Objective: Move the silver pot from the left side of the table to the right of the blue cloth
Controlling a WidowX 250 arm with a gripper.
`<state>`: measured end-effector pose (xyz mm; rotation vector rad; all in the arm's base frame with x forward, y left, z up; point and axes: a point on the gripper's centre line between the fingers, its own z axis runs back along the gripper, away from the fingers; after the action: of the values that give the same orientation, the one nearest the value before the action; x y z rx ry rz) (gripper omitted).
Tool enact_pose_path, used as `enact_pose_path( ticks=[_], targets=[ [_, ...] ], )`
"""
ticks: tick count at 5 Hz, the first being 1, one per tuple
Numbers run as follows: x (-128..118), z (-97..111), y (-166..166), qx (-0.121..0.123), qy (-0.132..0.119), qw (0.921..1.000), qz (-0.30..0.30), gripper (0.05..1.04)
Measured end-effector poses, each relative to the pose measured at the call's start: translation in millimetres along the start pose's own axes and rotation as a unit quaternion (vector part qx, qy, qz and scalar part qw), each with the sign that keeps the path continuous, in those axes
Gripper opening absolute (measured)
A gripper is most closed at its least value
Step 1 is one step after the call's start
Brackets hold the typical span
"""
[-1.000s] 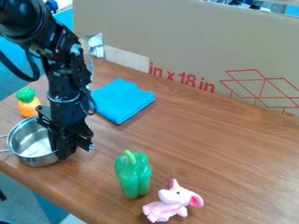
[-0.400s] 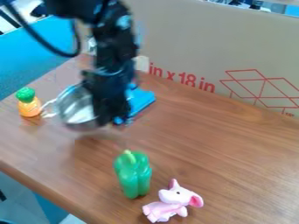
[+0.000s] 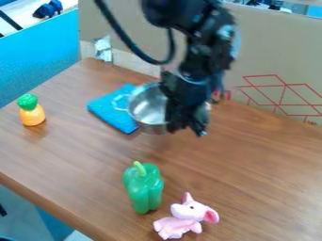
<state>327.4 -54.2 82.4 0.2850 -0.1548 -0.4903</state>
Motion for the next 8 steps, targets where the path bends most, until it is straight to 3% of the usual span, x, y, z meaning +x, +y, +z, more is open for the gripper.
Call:
enact_pose_path(
  ticks=[2, 4, 5, 6, 7, 8],
  targets=[
    [22.7, -26.6, -26.7, -0.029, 0.011, 0.9980, -0.055, 0.094],
    [25.4, -35.8, -17.2, -0.058, 0.009, 0.9975, -0.039, 0.124],
    [17.8, -38.8, -18.5, -0.105, -0.013, 0.9936, -0.039, 0.321],
    [7.0, -6.1, -5.8, -0.125, -0.082, 0.9888, -0.008, 0.618],
    [-15.0, 13.4, 9.7, -0.133, -0.121, 0.9830, 0.037, 0.918],
    [-44.3, 29.6, 24.1, -0.112, -0.113, 0.9829, 0.092, 1.012]
  ],
)
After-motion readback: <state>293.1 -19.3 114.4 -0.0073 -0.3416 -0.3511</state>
